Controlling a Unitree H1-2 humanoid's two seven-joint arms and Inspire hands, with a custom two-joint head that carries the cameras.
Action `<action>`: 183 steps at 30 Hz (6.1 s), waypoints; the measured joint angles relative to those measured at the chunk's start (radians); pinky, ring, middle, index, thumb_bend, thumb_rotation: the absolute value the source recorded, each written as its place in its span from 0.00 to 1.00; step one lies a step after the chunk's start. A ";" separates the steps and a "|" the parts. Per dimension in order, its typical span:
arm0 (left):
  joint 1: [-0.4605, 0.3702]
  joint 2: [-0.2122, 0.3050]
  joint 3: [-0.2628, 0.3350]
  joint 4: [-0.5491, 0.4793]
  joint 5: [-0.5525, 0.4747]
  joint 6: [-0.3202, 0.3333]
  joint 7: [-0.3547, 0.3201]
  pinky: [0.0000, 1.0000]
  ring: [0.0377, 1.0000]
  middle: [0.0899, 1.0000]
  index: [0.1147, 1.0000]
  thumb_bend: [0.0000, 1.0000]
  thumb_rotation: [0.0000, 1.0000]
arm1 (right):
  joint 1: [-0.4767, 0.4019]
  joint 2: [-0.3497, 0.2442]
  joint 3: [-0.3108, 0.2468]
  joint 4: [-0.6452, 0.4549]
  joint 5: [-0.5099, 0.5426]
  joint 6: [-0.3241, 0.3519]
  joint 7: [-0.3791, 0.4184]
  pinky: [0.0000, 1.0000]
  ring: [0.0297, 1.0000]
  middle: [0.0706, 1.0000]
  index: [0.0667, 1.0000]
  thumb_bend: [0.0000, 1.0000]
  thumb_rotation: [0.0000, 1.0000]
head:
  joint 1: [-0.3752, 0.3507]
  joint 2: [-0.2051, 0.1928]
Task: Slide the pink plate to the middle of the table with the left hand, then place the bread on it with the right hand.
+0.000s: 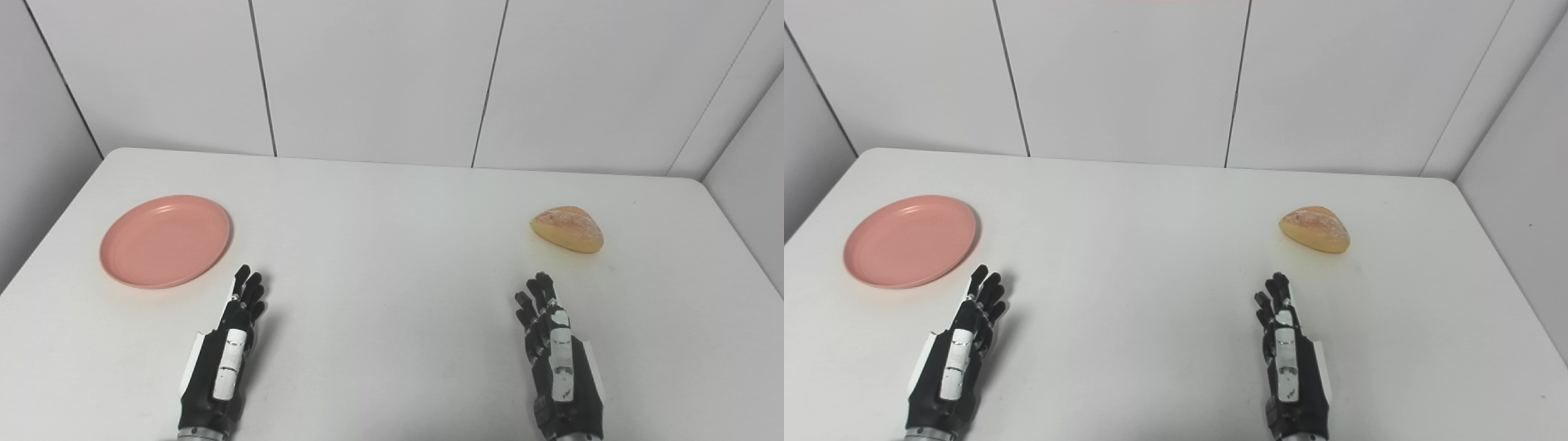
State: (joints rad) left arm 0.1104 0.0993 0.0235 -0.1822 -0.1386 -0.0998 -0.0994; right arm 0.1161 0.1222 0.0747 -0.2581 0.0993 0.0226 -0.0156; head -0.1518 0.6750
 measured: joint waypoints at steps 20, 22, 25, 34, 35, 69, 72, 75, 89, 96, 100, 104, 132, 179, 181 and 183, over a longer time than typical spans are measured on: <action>-0.013 0.025 0.018 0.005 -0.015 0.004 -0.021 1.00 1.00 1.00 1.00 0.80 1.00 | -0.019 0.028 0.017 0.002 -0.043 0.002 -0.016 0.98 0.94 0.96 0.95 0.80 0.95 | -0.092 0.003; -0.014 0.029 0.021 0.005 -0.014 0.006 -0.020 1.00 1.00 1.00 1.00 0.79 1.00 | -0.020 0.029 0.021 0.002 -0.042 0.002 -0.016 0.99 0.94 0.96 0.95 0.80 0.94 | -0.080 0.003; -0.014 0.028 0.017 0.003 -0.013 0.012 -0.020 1.00 1.00 1.00 1.00 0.78 1.00 | -0.019 0.027 0.020 0.002 -0.038 0.002 -0.016 0.98 0.94 0.96 0.95 0.79 0.95 | -0.063 0.006; -0.014 0.010 0.005 -0.021 0.003 0.042 -0.014 1.00 1.00 1.00 1.00 0.77 1.00 | -0.019 0.011 0.007 0.002 -0.026 0.002 -0.015 0.97 0.93 0.95 0.94 0.80 0.94 | -0.018 0.008; -0.014 0.005 0.005 -0.021 0.006 0.042 -0.012 1.00 1.00 1.00 1.00 0.77 1.00 | -0.019 0.009 0.005 0.002 -0.022 0.002 -0.015 0.97 0.93 0.95 0.94 0.80 0.94 | -0.018 0.008; 0.002 -0.083 -0.007 -0.044 0.050 -0.001 0.026 1.00 1.00 1.00 1.00 0.77 0.96 | 0.013 -0.065 -0.012 -0.029 0.025 0.016 0.006 1.00 0.98 0.98 0.96 0.81 1.00 | 0.087 -0.048; 0.002 -0.079 -0.007 -0.041 0.050 -0.001 0.024 1.00 1.00 1.00 1.00 0.77 0.96 | 0.014 -0.061 -0.012 -0.026 0.019 0.016 0.005 1.00 0.97 0.97 0.96 0.81 1.00 | 0.087 -0.049; 0.003 -0.079 -0.007 -0.028 0.049 -0.002 0.022 1.00 1.00 1.00 1.00 0.78 0.96 | 0.014 -0.060 -0.010 -0.023 0.019 0.016 0.006 1.00 0.97 0.98 0.96 0.82 1.00 | 0.089 -0.055; 0.003 -0.097 -0.031 0.031 0.086 -0.053 0.042 1.00 1.00 1.00 1.00 0.82 0.96 | 0.013 -0.097 -0.040 0.037 0.076 0.000 0.047 1.00 0.99 1.00 0.99 0.82 1.00 | 0.244 -0.158; 0.001 -0.115 -0.064 0.073 0.166 -0.139 0.095 1.00 0.99 1.00 1.00 0.77 0.99 | 0.000 -0.149 -0.075 0.091 0.126 -0.053 0.112 1.00 1.00 1.00 1.00 0.79 1.00 | 0.334 -0.228; 0.000 -0.117 -0.079 0.089 0.191 -0.161 0.113 1.00 1.00 1.00 1.00 0.76 0.98 | -0.010 -0.154 -0.089 0.120 0.138 -0.086 0.130 1.00 1.00 1.00 1.00 0.79 1.00 | 0.357 -0.256; 0.000 -0.120 -0.092 0.103 0.203 -0.181 0.128 1.00 1.00 1.00 1.00 0.73 0.98 | -0.014 -0.154 -0.094 0.133 0.140 -0.094 0.138 1.00 1.00 1.00 1.00 0.78 1.00 | 0.364 -0.270; -0.074 -0.143 -0.070 -0.005 0.096 0.092 0.147 0.94 0.97 0.97 0.98 0.93 0.84 | -0.029 -0.141 -0.100 0.156 0.133 -0.127 0.142 1.00 1.00 1.00 1.00 0.83 1.00 | 0.325 -0.299; -0.680 0.386 0.278 0.614 -0.056 0.051 -0.013 0.84 0.92 0.93 0.94 1.00 0.92 | -0.025 -0.133 -0.094 0.147 0.119 -0.125 0.132 1.00 1.00 1.00 1.00 0.82 1.00 | 0.344 -0.275; -0.705 0.406 0.282 0.694 -0.054 0.024 -0.012 0.84 0.91 0.91 0.94 1.00 0.91 | -0.025 -0.134 -0.093 0.146 0.119 -0.125 0.132 1.00 1.00 1.00 1.00 0.83 1.00 | 0.345 -0.273; -0.722 0.423 0.283 0.760 -0.045 0.001 0.001 0.81 0.90 0.90 0.93 1.00 0.92 | -0.024 -0.134 -0.093 0.145 0.118 -0.125 0.132 1.00 0.99 0.99 1.00 0.83 1.00 | 0.345 -0.270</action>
State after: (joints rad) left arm -0.6118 0.5224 0.3063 0.5781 -0.1834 -0.0989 -0.0986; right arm 0.0919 -0.0122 -0.0186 -0.1127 0.2176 -0.1023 0.1166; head 0.1933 0.4050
